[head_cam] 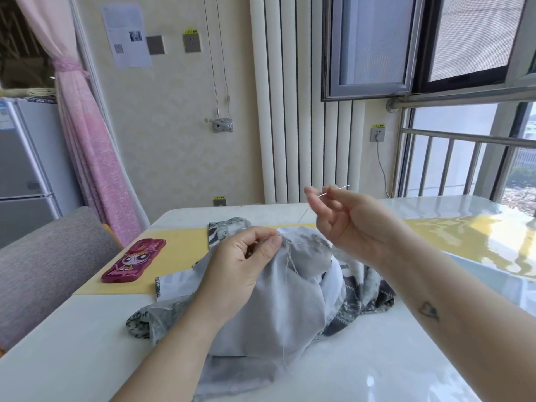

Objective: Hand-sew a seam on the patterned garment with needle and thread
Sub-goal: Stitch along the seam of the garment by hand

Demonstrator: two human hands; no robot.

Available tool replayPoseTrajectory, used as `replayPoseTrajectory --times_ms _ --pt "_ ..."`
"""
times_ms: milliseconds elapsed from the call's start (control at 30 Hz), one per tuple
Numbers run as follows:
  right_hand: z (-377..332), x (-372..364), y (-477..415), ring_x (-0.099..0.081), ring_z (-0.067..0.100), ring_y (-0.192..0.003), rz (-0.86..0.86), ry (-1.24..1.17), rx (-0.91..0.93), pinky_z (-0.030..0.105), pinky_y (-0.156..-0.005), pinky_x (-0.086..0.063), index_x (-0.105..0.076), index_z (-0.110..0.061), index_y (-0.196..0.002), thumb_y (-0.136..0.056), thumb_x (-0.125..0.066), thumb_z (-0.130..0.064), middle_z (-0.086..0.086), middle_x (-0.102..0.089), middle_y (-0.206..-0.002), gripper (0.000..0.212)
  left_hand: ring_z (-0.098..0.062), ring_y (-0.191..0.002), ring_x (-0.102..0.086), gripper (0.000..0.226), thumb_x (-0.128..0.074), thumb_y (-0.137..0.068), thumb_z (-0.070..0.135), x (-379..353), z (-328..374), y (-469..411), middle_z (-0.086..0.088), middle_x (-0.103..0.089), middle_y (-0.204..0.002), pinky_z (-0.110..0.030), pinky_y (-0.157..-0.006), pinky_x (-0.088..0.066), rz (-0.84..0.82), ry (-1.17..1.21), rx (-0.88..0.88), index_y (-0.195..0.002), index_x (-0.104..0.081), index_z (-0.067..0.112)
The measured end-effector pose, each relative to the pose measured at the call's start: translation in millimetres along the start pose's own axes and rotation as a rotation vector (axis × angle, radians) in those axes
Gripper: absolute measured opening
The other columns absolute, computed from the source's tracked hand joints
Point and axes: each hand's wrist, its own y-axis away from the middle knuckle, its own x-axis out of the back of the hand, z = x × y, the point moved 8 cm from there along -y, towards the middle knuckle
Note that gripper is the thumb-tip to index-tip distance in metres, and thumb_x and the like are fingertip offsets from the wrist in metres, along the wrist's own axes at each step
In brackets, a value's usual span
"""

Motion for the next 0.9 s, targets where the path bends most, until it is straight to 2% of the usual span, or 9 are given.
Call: replayPoseTrajectory --times_ms 67,133,300,367,467,533,633,767,900 --pt "-13.5 -0.7 -4.5 -0.071 0.028 -0.085 -0.017 0.062 0.162 0.036 -0.068 -0.06 -0.048 -0.007 -0.08 -0.101 -0.039 -0.011 0.012 -0.069 -0.084 0.023 -0.003 -0.08 -0.059 0.02 -0.061 -0.075 0.036 -1.5 -3.7 -0.5 0.007 -0.068 -0.081 -0.012 -0.078 -0.045 -0.023 0.05 0.03 -0.085 -0.071 0.022" --pt "-26.5 -6.6 0.4 -0.066 0.022 -0.102 -0.045 0.584 0.429 0.038 -0.086 -0.052 -0.047 -0.012 -0.081 -0.1 -0.043 -0.015 0.004 -0.073 -0.086 0.02 -0.006 -0.086 -0.061 0.02 -0.061 -0.077 0.036 -3.6 -6.8 -0.8 0.005 -0.07 -0.086 -0.018 -0.083 -0.047 -0.054 0.095 0.063 -0.086 -0.071 0.021" --pt "-12.6 -12.4 -0.5 -0.054 0.003 -0.083 -0.146 1.712 0.702 0.036 -0.106 -0.024 -0.041 -0.023 -0.08 -0.099 -0.042 -0.016 -0.011 -0.062 -0.063 0.02 -0.013 -0.084 -0.055 0.02 -0.058 -0.079 0.037 -2.7 -6.8 0.2 0.002 -0.063 -0.083 -0.027 -0.083 -0.043 -0.056 0.167 0.102 -0.085 -0.067 0.02" --pt "-15.4 -3.2 -8.5 -0.046 0.002 -0.057 -0.117 1.677 0.542 0.031 -0.086 -0.036 -0.041 -0.025 -0.076 -0.098 -0.044 -0.017 -0.011 -0.052 -0.049 0.024 -0.016 -0.085 -0.053 0.021 -0.058 -0.08 0.036 -1.7 -6.9 0.3 -0.002 -0.062 -0.085 -0.032 -0.085 -0.042 -0.049 0.19 0.107 -0.085 -0.067 0.018" --pt "-17.1 3.6 -7.7 -0.048 0.013 -0.049 -0.172 0.822 0.153 0.028 -0.063 -0.044 -0.05 -0.009 -0.08 -0.099 -0.041 -0.009 -0.005 -0.043 -0.044 0.021 -0.018 -0.086 -0.054 0.016 -0.059 -0.08 0.036 -0.7 -8.6 -1.2 -0.004 -0.063 -0.086 -0.034 -0.086 -0.041 -0.038 0.217 0.12 -0.081 -0.069 0.024" --pt "-16.2 -7.4 -2.0 -0.068 0.021 -0.073 -0.265 0.31 0.033 0.033 -0.079 -0.053 -0.051 -0.01 -0.076 -0.1 -0.034 -0.011 -0.002 -0.05 -0.048 0.029 -0.02 -0.087 -0.053 0.014 -0.062 -0.083 0.035 -1.2 -10.0 -2.3 -0.006 -0.063 -0.088 -0.036 -0.088 -0.041 -0.044 0.229 0.128 -0.083 -0.07 0.023" --pt "-20.8 -12.6 -8.0 -0.058 0.023 -0.119 -0.28 0.094 0.106 0.046 -0.106 -0.038 -0.049 -0.015 -0.075 -0.1 -0.033 -0.017 0.002 -0.073 -0.082 0.03 -0.022 -0.09 -0.053 0.017 -0.065 -0.083 0.038 -2.4 -12.4 -3.2 -0.008 -0.063 -0.09 -0.038 -0.089 -0.041 -0.051 0.237 0.138 -0.086 -0.07 0.022" --pt "-24.1 0.2 -12.9 -0.058 0.01 -0.115 -0.085 0.676 0.368 0.04 -0.105 -0.035 -0.046 -0.016 -0.079 -0.1 -0.042 -0.019 0.005 -0.072 -0.107 0.021 -0.022 -0.09 -0.053 0.014 -0.065 -0.082 0.037 -2.5 -12.0 -3.1 -0.01 -0.062 -0.091 -0.039 -0.09 -0.041 -0.049 0.237 0.136 -0.085 -0.071 0.023" --pt "-18.9 2.3 -16.8 -0.055 -0.014 -0.085 -0.062 1.527 0.57 0.037 -0.107 -0.025 -0.045 -0.021 -0.081 -0.099 -0.042 -0.023 -0.016 -0.07 -0.071 0.019 -0.021 -0.087 -0.054 0.014 -0.061 -0.079 0.035 -0.5 -7.2 -3.2 -0.007 -0.063 -0.087 -0.036 -0.085 -0.042 -0.047 0.258 0.134 -0.079 -0.07 0.025"
